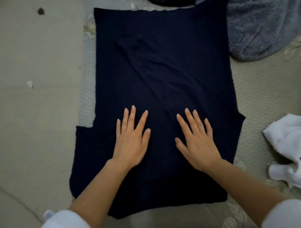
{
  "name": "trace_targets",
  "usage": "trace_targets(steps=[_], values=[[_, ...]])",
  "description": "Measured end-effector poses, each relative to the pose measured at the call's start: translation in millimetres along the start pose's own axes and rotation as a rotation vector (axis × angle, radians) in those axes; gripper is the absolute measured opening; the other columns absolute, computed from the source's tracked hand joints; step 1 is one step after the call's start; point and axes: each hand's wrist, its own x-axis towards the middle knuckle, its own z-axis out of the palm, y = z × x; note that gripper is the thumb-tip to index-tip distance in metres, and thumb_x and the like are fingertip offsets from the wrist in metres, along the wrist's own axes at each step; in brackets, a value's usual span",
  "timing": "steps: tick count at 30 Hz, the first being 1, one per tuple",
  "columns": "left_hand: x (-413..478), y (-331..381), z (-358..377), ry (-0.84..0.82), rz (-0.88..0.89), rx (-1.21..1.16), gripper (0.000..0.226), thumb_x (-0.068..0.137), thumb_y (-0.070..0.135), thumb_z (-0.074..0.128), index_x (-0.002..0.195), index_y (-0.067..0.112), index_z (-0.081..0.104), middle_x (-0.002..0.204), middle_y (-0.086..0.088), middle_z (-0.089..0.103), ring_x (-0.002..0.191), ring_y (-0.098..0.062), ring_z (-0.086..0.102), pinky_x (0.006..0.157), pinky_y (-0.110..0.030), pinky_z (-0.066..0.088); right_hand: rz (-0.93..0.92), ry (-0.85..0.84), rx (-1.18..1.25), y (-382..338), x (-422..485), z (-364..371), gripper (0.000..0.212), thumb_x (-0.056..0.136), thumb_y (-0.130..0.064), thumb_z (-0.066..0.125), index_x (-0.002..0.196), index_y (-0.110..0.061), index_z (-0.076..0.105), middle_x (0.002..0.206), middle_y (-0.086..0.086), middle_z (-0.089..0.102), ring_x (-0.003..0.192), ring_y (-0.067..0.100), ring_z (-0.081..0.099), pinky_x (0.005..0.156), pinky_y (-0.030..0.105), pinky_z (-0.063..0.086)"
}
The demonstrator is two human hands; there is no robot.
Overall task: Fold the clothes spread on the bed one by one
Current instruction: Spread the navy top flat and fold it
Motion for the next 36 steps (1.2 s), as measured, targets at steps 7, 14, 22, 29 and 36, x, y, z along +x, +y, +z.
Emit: trace_targets(steps=[7, 14, 22, 29, 36], values=[[-82, -78, -22, 0.454, -0.755, -0.296, 0.052, 0.100, 0.033, 0.037, 0.150, 0.025, 0.023, 0.158, -0.008, 0.014, 0.143, -0.025, 0.008, 0.114, -0.049, 0.005, -0.293, -0.063, -0.033, -95, 11, 24, 0.071, 0.097, -0.047, 0.031, 0.149, -0.027, -0.013, 0.157, -0.003, -0.020, 0.144, 0.016, -0.023, 0.118, 0.038, -0.012], [-132, -131, -8, 0.228, -1.224, -0.782, 0.059, 0.100, 0.044, 0.026, 0.140, 0.004, 0.041, 0.145, -0.017, 0.041, 0.129, -0.032, 0.041, 0.106, -0.040, 0.029, -0.349, -0.190, -0.112, -117, 10, 39, 0.070, 0.097, -0.055, 0.024, 0.150, -0.032, -0.014, 0.155, -0.005, -0.027, 0.140, 0.014, -0.030, 0.116, 0.038, -0.017], [-124, -148, -13, 0.225, -1.279, -1.499, 0.035, 0.093, 0.044, 0.051, 0.097, 0.012, 0.064, 0.090, -0.003, 0.063, 0.078, -0.016, 0.057, 0.064, -0.031, 0.046, -0.341, -0.228, -0.197, -115, 12, 41, 0.068, 0.090, -0.061, 0.007, 0.141, -0.035, -0.030, 0.150, -0.005, -0.037, 0.137, 0.015, -0.036, 0.113, 0.037, -0.021], [-104, -137, -49, 0.655, -1.041, -2.046, 0.014, 0.089, 0.019, 0.056, 0.075, 0.014, 0.058, 0.067, 0.001, 0.064, 0.063, -0.013, 0.061, 0.060, -0.022, 0.050, -0.349, -0.223, -0.110, -115, 14, 36, 0.069, 0.095, -0.058, 0.022, 0.148, -0.035, -0.015, 0.156, -0.008, -0.025, 0.138, 0.009, -0.032, 0.114, 0.034, -0.019], [-71, -73, -71, 0.959, -0.383, -0.683, 0.015, 0.071, 0.017, 0.064, 0.066, 0.017, 0.049, 0.068, 0.007, 0.045, 0.069, -0.009, 0.042, 0.066, -0.024, 0.034, -0.109, 0.009, 0.585, -102, 10, 13, 0.047, 0.095, -0.035, 0.051, 0.140, -0.028, 0.040, 0.140, -0.019, 0.040, 0.129, -0.004, 0.036, 0.106, 0.019, 0.030]])
